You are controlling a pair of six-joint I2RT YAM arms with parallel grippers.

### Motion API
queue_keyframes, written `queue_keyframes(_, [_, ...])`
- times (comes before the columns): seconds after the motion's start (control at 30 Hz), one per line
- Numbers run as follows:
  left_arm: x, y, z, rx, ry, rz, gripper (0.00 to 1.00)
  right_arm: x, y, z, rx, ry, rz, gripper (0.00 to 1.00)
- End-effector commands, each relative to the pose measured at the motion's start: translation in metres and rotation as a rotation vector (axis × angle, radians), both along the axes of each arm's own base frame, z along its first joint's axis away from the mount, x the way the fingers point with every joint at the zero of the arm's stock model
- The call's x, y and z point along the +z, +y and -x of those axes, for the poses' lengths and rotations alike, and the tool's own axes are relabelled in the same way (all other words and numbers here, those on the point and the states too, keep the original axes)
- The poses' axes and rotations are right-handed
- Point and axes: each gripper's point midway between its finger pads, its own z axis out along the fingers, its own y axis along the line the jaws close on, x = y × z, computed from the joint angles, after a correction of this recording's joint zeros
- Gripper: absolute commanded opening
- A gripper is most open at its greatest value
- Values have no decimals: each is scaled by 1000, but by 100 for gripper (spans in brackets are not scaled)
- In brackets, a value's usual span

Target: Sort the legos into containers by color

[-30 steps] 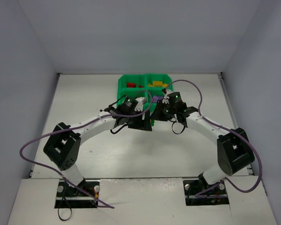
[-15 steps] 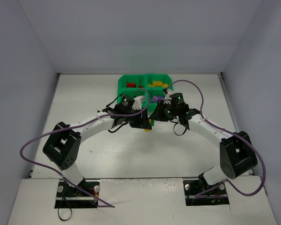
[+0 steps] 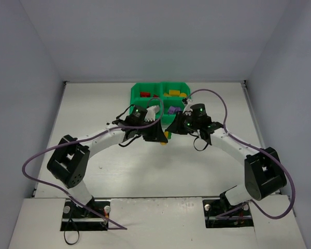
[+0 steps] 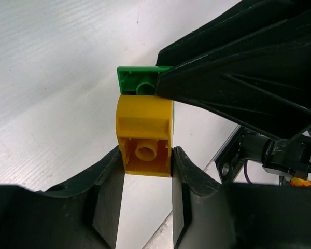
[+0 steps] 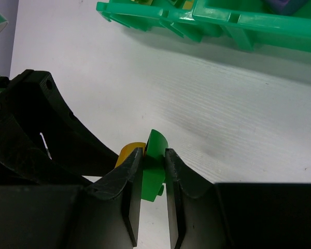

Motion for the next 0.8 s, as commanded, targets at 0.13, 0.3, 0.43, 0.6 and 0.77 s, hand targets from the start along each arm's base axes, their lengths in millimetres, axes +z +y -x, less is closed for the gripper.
queue_keyframes(0.13, [49,14,-23,38,-126,148,0,4,-25,-11,-39,-101,33,0])
queue_keyframes(0.3, [50,23,-24,45,-125,161,0,-14,-38,-12,-53,-81,118,0])
queue_keyframes(0.43, [53,24,-27,58,-126,190,0,-20,-43,-12,-71,-71,141,0])
queue_keyframes(0.6, [45,32,-30,77,-124,147,0,-17,-43,-14,-76,-73,150,0])
queue_keyframes(0.77, [41,50,-28,107,-134,46,0,-9,-44,-17,-85,-85,158,0])
